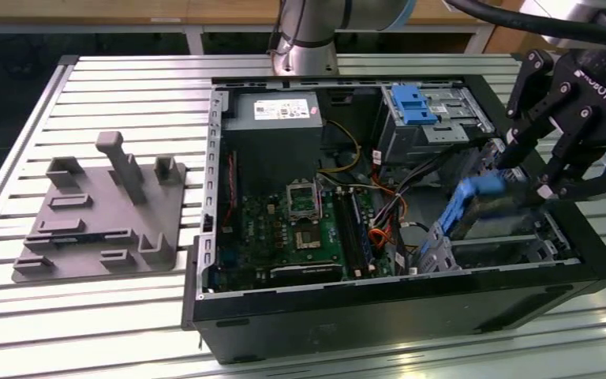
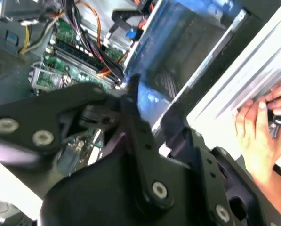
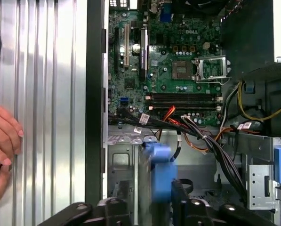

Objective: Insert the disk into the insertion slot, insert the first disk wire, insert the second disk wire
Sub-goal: 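Insert the disk into the insertion slot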

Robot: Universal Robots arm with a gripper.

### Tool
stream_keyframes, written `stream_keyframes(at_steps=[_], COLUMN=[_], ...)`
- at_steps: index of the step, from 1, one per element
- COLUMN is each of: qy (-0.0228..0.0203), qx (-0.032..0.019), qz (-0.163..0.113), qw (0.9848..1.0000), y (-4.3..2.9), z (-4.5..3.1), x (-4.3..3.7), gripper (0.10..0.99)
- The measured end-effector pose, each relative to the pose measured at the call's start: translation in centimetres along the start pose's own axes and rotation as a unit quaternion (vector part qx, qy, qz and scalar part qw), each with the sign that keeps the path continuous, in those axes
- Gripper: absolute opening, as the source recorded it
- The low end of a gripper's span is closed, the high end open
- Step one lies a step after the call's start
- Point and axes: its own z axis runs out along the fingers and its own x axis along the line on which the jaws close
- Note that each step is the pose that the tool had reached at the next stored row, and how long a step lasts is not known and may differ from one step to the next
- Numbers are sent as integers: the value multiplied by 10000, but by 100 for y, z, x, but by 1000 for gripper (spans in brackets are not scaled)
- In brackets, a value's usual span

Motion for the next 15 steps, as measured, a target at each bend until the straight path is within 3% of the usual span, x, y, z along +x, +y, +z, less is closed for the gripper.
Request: stream_keyframes(at_steps=[3,15], qy=[10,53], qx=[-1,-2], qz=[-8,-45], qw=[10000,10000], y=[0,0], z=[1,1], x=[1,0], gripper=[557,557])
